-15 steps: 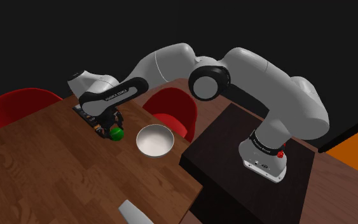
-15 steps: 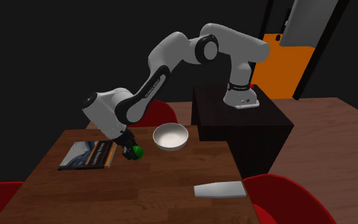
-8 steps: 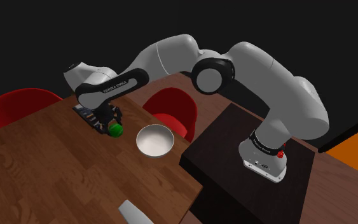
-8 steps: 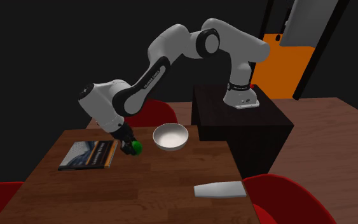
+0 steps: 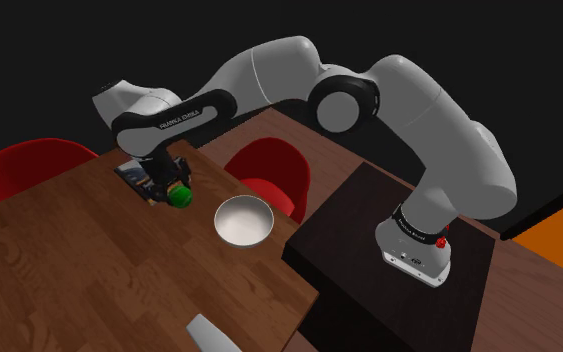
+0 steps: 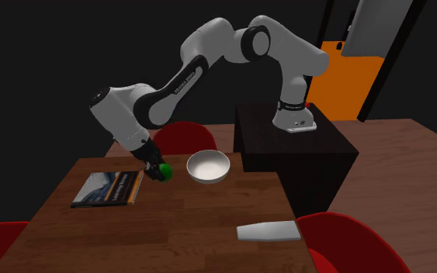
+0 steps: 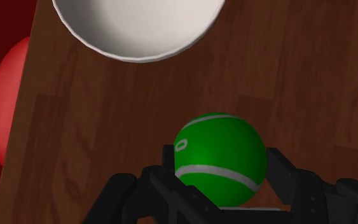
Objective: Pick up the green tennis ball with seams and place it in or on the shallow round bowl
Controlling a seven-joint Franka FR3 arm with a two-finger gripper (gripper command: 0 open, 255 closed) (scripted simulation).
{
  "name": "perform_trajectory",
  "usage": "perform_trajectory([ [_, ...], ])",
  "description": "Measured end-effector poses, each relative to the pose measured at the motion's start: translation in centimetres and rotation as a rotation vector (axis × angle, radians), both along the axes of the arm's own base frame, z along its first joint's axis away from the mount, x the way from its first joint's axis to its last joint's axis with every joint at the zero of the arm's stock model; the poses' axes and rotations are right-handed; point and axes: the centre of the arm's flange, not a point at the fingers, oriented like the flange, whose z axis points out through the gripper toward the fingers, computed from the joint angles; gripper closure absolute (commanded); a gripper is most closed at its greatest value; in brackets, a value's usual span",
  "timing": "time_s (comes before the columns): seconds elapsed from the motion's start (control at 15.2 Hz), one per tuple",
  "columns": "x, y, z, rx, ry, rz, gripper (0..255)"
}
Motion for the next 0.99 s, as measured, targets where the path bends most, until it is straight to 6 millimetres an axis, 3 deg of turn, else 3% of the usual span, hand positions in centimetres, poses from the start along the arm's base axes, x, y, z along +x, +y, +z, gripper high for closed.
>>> perform_trajectory([
  [0.46, -0.6, -0.3, 3.5, 0.0, 0.001, -0.001, 255],
  [0.99, -8.6, -5.6, 4.0, 0.001, 0.001, 0.0, 255],
])
